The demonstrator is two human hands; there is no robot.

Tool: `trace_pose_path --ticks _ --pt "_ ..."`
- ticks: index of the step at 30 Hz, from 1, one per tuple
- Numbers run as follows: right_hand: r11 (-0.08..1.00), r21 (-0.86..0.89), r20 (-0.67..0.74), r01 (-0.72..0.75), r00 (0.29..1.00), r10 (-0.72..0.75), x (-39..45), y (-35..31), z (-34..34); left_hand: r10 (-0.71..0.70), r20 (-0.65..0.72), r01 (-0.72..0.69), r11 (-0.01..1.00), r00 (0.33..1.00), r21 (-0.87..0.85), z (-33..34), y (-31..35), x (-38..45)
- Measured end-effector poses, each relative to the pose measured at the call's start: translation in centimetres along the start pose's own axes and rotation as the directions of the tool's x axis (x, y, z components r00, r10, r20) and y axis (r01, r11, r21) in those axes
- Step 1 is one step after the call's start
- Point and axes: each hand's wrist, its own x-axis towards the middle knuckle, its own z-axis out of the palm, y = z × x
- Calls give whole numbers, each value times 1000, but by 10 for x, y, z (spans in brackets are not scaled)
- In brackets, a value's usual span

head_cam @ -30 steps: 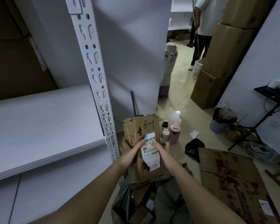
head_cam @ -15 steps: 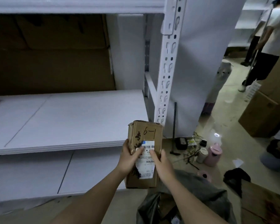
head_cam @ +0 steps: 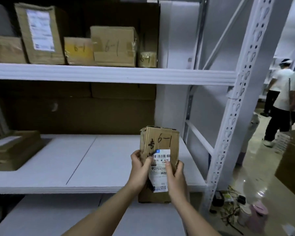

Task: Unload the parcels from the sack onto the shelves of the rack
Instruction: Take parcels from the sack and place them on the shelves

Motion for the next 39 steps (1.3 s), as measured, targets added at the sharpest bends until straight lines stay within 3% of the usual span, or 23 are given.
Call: trace_pose_path --ticks 6,12,18,23,28,35,39 --pt "983 88 -147 160 978 -146 17 -73 -4 180 -5 -179 984 984 22 -23 83 11" --pt "935 134 -329 328 905 -270 32 -150 -39 406 -16 -404 913 914 62 -20 161 13" --pt "880 130 -440 457 822 -361 55 -205 -73 520 46 -522 851 853 54 -10 226 18" --pt "845 93 -470 527 771 -429 74 -246 -94 494 109 -500 865 863 35 -11 258 25" --pt "848 194 -492 493 797 -351 102 -275 -98 436 291 -496 850 852 177 -17 265 44" --pt "820 356 -380 449 871 -312 140 -308 -102 471 255 -527 816 844 237 -21 291 86" --pt "763 430 -362 483 866 -344 164 -316 -120 542 232 -585 782 808 214 -11 306 104"
